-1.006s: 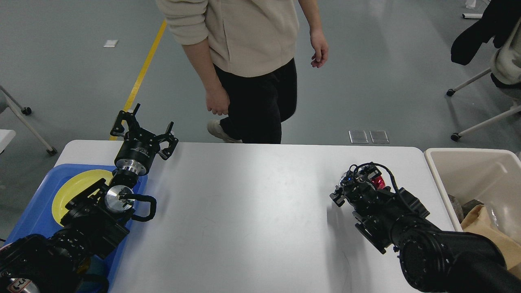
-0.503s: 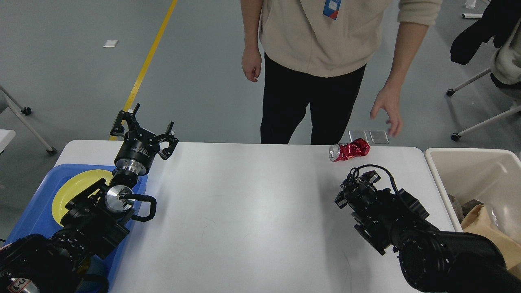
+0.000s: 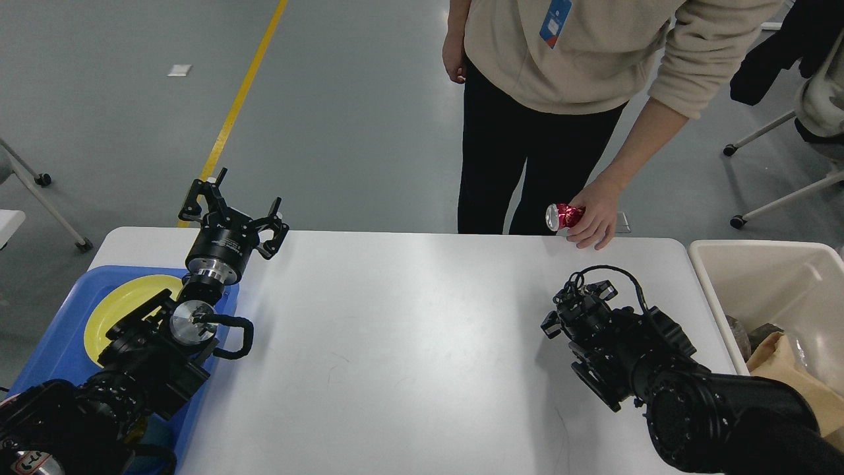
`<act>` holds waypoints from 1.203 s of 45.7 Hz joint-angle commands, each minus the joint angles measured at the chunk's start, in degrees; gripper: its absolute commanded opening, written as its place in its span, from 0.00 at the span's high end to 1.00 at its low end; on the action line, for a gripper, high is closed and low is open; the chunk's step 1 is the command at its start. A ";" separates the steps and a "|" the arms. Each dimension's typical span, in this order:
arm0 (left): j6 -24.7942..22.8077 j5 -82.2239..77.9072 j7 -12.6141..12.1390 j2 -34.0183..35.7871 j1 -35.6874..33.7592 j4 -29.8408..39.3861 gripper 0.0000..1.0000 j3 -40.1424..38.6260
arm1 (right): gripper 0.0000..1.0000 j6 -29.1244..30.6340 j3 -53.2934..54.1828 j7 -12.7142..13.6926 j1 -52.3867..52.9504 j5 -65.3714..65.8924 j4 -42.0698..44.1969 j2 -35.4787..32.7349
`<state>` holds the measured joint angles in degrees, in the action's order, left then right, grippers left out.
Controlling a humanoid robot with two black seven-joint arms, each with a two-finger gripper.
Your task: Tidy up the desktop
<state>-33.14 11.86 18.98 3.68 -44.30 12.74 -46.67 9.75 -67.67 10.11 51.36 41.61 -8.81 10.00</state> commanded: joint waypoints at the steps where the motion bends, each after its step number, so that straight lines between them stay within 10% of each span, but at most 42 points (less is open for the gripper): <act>1: 0.00 0.00 0.00 0.01 0.00 0.00 0.03 0.00 | 0.00 6.84 1.48 0.08 3.82 -4.25 -3.75 -0.77; 21: 0.00 0.00 0.00 0.01 0.00 0.00 0.03 0.00 | 0.00 44.56 15.29 0.70 33.97 -9.89 -32.14 -17.73; 55: 0.00 0.00 0.00 0.01 0.00 0.00 0.03 0.00 | 0.00 45.25 11.07 0.87 67.20 -10.06 -33.64 -27.14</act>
<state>-33.14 11.87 18.98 3.69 -44.30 12.74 -46.67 55.00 -56.37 11.01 117.42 31.78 -42.32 -17.09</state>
